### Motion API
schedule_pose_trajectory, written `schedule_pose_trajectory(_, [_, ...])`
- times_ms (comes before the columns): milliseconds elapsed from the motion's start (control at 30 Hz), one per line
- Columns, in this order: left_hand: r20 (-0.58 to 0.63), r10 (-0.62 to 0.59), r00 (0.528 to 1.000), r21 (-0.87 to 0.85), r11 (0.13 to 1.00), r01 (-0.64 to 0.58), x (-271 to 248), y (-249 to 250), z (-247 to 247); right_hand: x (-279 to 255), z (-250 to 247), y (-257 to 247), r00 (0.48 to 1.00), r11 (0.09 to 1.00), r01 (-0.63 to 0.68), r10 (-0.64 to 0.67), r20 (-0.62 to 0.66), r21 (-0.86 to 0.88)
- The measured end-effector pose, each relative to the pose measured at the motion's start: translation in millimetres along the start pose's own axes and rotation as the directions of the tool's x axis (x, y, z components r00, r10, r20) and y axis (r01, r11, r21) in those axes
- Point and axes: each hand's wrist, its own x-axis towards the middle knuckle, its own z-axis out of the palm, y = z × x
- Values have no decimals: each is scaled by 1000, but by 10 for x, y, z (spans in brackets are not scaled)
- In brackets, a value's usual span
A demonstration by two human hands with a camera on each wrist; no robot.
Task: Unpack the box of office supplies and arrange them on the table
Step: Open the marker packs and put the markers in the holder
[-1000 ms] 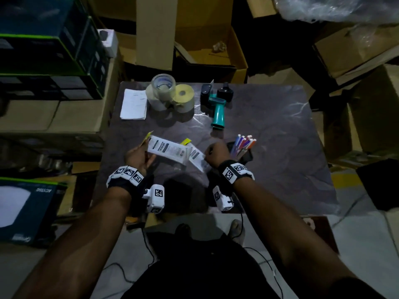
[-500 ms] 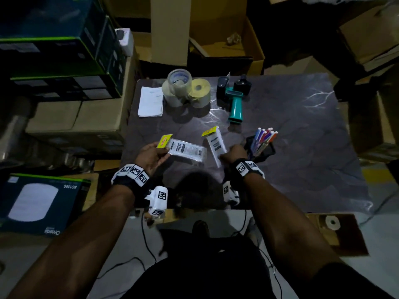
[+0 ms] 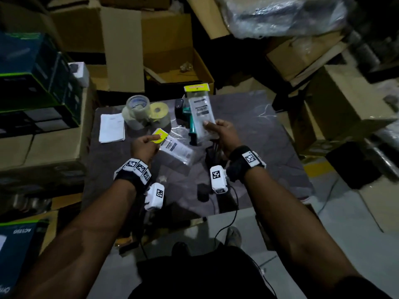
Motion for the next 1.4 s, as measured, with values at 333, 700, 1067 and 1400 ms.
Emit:
schedule_pose_trajectory(333, [415, -1, 910, -317, 937, 145, -415, 334, 1158, -294, -815, -146, 995, 963, -98, 94, -28, -250])
schedule_pose_trajectory(700, [519, 25, 855, -72, 997, 15, -1231, -56, 3410, -824, -3010, -395, 988, 961, -123, 95, -125, -246])
schedule_pose_trajectory(1067, [538, -266, 800, 226, 960, 167, -2016, -1176, 6068, -1037, -5933, 96, 776, 948, -318, 282, -564, 37])
schedule_pose_trajectory(1400, [422, -182, 888, 488, 871, -53, -1004, -2892, 7197, 183, -7159, 2403, 493, 688, -723, 452, -743, -61])
